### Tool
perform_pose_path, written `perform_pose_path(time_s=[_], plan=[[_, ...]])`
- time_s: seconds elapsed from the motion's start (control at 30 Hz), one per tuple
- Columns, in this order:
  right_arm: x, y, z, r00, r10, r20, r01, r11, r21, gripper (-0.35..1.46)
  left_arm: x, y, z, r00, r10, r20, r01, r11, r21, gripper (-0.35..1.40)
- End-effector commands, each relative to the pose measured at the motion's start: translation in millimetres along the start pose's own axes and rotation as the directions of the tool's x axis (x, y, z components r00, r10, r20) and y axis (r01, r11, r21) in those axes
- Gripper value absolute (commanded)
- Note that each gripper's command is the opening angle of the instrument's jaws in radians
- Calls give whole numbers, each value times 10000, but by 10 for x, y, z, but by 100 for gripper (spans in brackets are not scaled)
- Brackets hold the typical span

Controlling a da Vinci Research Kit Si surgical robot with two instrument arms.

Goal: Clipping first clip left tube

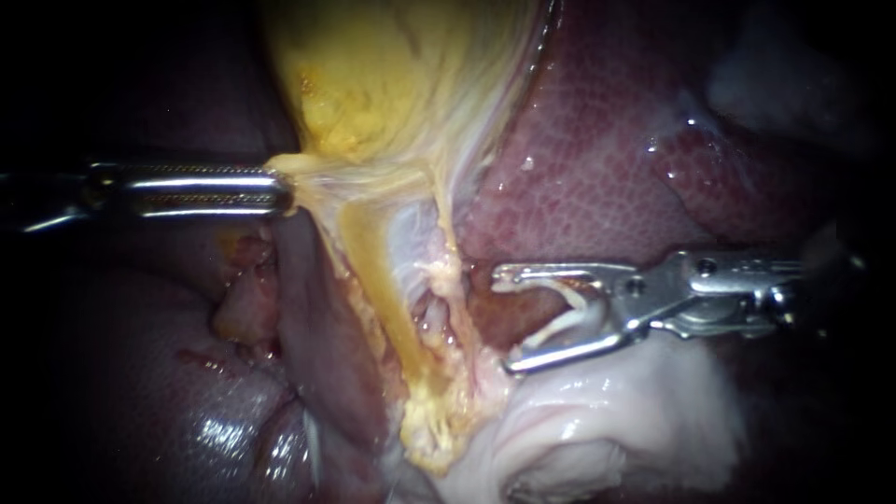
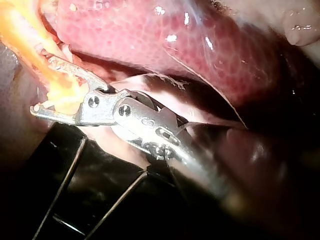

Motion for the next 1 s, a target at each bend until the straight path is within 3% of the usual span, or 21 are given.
perform_pose_path(time_s=[0.03,0.2,0.33,0.7,1.0], plan=[[-7,2,5,9999,68,79,-68,10000,38,59,0,0,1,10000,4,-3,-4,10000,-2,-35],[-38,14,27,9994,307,185,-309,9995,121,59,1,-2,2,10000,8,-4,-8,10000,40,-35],[-51,22,38,9990,356,260,-358,9993,87,60,2,-4,3,10000,16,-3,-16,10000,53,-35],[-64,29,61,9980,548,303,-557,9981,280,60,1,-10,8,10000,16,-4,-16,9999,131,-35],[-71,15,72,9938,1004,478,-1048,9895,997,60,4,0,9,10000,20,-7,-19,9999,163,-35]])
